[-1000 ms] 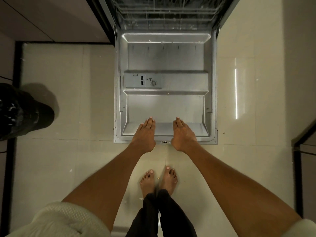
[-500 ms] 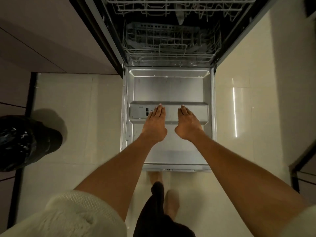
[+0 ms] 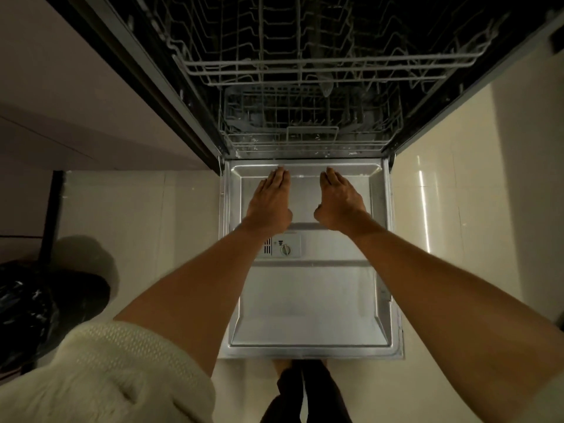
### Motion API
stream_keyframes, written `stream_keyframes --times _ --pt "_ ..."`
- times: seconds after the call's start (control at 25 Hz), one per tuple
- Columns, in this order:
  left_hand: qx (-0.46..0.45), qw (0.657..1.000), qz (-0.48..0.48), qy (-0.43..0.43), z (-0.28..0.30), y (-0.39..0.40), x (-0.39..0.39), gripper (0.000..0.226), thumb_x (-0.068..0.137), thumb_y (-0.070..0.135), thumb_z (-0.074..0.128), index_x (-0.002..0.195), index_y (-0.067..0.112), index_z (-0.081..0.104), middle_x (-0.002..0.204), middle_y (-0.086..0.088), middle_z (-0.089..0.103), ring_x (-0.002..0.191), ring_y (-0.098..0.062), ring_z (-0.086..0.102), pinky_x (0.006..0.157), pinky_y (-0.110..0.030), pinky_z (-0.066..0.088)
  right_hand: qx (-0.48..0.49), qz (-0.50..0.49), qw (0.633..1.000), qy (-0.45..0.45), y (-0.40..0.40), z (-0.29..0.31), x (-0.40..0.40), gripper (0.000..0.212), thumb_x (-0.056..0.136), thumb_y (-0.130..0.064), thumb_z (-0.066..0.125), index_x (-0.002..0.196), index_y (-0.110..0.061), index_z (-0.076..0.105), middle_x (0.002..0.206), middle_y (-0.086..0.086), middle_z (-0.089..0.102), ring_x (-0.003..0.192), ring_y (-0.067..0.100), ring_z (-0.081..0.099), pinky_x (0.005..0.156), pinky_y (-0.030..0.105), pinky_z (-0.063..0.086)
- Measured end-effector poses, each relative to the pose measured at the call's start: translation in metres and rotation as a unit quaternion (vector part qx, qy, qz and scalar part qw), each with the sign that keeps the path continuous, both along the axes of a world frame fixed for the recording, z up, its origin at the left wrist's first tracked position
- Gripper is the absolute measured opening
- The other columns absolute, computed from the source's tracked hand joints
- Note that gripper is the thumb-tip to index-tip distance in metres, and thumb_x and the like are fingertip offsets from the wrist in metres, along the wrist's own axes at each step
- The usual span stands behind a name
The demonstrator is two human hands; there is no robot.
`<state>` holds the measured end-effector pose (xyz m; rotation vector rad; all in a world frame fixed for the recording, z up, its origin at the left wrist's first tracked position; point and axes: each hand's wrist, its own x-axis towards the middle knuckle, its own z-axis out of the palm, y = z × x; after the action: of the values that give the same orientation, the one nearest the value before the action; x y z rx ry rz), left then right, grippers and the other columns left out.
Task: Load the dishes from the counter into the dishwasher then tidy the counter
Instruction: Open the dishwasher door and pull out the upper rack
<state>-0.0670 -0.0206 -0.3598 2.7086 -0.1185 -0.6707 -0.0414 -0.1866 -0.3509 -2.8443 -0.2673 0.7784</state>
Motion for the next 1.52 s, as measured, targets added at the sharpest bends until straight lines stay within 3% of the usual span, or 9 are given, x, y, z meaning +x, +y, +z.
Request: stream_keyframes --times 0.28,0.48,0.64,0.84,1.16,1.52 --pt "-0.027 0.999 -0.028 -0.018 -0.015 -0.013 0.083 0.091 0.087 -0.002 0.055 0.157 0.01 -0.002 0.166 -0.007 -0.007 0.153 -0.02 -0.003 0.125 -0.035 0.005 -0.011 0.03 0.999 -0.015 0.004 -0.009 0.085 0.096 0.087 -0.026 0.068 0.16 -0.009 0.007 0.168 0.01 0.002 0.154 0.029 0.009 0.124 0.04 0.02" --pt "-0.003 1.0 -0.029 0.009 -0.019 -0.023 0.133 0.087 0.092 0.003 0.052 0.157 0.009 -0.004 0.166 -0.008 -0.01 0.153 -0.021 -0.007 0.125 -0.036 0.003 -0.001 -0.018 1.0 -0.003 0.0 -0.025 0.12 0.096 0.088 -0.028 0.069 0.16 -0.011 0.007 0.168 0.009 0.003 0.154 0.029 0.011 0.123 0.043 0.023" --pt "0.022 0.998 -0.045 0.023 -0.027 -0.023 0.148 0.085 0.093 0.003 0.052 0.158 0.007 -0.002 0.166 -0.008 -0.007 0.153 -0.024 -0.006 0.124 -0.035 0.002 -0.003 0.0 1.0 0.012 -0.001 -0.036 0.136 0.094 0.091 -0.028 0.063 0.161 -0.013 0.003 0.168 0.008 -0.001 0.155 0.027 0.004 0.126 0.04 0.015" --pt "0.016 0.999 -0.048 0.006 -0.04 -0.021 0.136 0.086 0.09 0.001 0.055 0.158 0.006 0.003 0.166 -0.01 -0.005 0.153 -0.024 -0.004 0.124 -0.035 0.004 -0.009 0.004 1.0 -0.004 -0.002 -0.043 0.127 0.093 0.092 -0.03 0.063 0.161 -0.013 0.003 0.169 0.006 0.001 0.155 0.025 0.002 0.125 0.038 0.013" --pt "0.001 0.999 -0.019 0.05 -0.038 -0.034 0.07 0.09 0.088 0.002 0.057 0.158 0.009 0.001 0.166 -0.008 -0.007 0.153 -0.023 -0.006 0.124 -0.035 0.001 -0.026 0.031 0.999 0.009 -0.014 -0.034 0.07 0.091 0.086 -0.033 0.066 0.158 -0.008 0.016 0.164 0.012 0.019 0.151 0.03 0.017 0.123 0.04 0.022" --pt "-0.011 0.998 -0.023 0.055 -0.028 -0.04 -0.009 0.09 0.085 0.002 0.064 0.157 0.007 0.011 0.166 -0.01 0.007 0.153 -0.025 0.005 0.124 -0.034 0.005 -0.011 0.026 0.998 0.049 -0.019 -0.026 -0.015 0.093 0.083 -0.038 0.07 0.156 -0.006 0.022 0.156 0.011 0.033 0.146 0.03 0.025 0.122 0.038 0.026"
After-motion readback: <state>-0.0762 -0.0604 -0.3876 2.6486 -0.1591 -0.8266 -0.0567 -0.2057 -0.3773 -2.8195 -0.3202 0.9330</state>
